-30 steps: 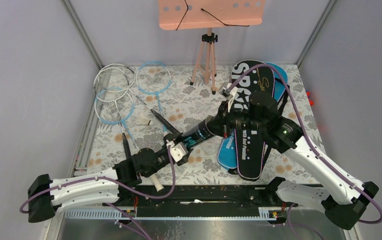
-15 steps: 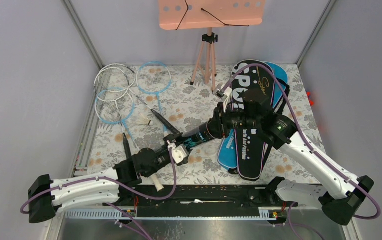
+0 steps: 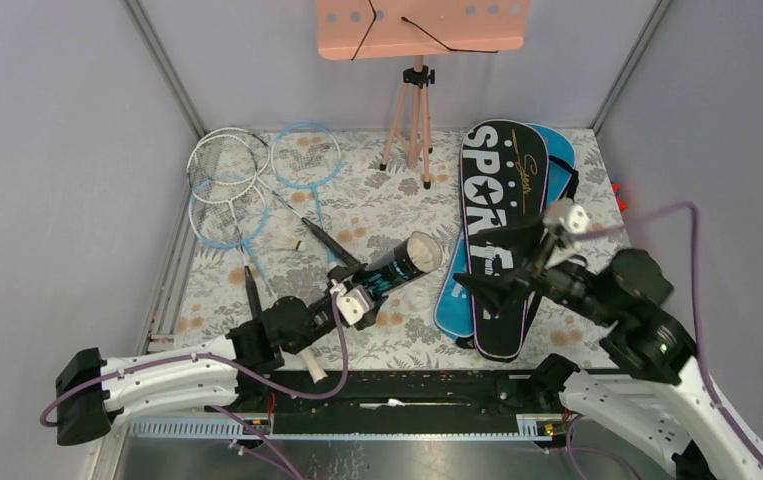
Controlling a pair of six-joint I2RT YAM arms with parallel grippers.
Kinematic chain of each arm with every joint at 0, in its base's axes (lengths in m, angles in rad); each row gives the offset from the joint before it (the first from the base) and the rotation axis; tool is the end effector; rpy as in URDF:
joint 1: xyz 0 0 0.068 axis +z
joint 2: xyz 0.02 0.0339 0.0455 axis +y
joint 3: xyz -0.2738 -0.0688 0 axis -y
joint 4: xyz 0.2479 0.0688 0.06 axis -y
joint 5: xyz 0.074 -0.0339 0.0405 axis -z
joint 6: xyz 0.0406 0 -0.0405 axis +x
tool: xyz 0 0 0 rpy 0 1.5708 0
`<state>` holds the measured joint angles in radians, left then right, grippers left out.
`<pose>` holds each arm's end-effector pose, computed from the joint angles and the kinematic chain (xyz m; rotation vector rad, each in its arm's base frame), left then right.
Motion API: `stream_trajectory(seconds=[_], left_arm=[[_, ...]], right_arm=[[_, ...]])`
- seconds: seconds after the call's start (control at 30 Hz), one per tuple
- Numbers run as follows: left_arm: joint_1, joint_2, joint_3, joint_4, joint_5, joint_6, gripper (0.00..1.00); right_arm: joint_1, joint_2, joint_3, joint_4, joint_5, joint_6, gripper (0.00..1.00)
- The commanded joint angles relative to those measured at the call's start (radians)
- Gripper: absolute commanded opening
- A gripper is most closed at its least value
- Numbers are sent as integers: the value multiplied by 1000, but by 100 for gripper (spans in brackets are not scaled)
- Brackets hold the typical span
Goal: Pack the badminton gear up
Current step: Place the shuttlecock at the shuttle tube, then adjust the shuttle tube.
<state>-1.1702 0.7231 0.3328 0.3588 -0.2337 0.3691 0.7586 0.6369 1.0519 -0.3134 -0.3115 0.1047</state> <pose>0.0789 -0.1623 0.2523 0.9877 1.2822 -0.4338 0.0746 0.0879 0.4426 -0.7390 1.3556 0.9215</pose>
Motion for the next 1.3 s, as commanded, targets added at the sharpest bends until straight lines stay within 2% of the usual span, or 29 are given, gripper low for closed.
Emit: stream_trajectory(seconds=[0.0, 0.13, 0.23, 0.37, 0.43, 0.6, 0.73, 0.87, 1.07, 1.27], left_arm=[[-3, -14, 46, 137, 5, -57, 0], [-3, -27, 67, 164, -7, -128, 0], [-3, -46, 100, 139, 16, -200, 0], [-3, -66, 144, 86, 99, -268, 0], [-3, -80, 146, 85, 142, -297, 0], [-3, -95, 136, 110, 285, -326, 0], [-3, -84, 146, 93, 360, -320, 0], [-3, -51, 155, 103, 435, -327, 0], [-3, 13, 181, 143, 474, -335, 0], [-3, 28, 166, 216, 495, -354, 0]], right_arm=[[8, -131, -152, 211, 156, -24, 100], [8, -198, -327, 490, 65, -22, 100], [8, -182, -443, 685, -67, -3, 100], [8, -71, -499, 835, -300, 32, 100], [7, -11, -534, 934, -355, 70, 100], [8, 165, -582, 1313, -429, 199, 100], [8, 272, -522, 1371, -514, 267, 100], [9, 337, -517, 1426, -577, 268, 100], [27, 421, -520, 1479, -625, 294, 98], [44, 493, -546, 1660, -645, 365, 96]])
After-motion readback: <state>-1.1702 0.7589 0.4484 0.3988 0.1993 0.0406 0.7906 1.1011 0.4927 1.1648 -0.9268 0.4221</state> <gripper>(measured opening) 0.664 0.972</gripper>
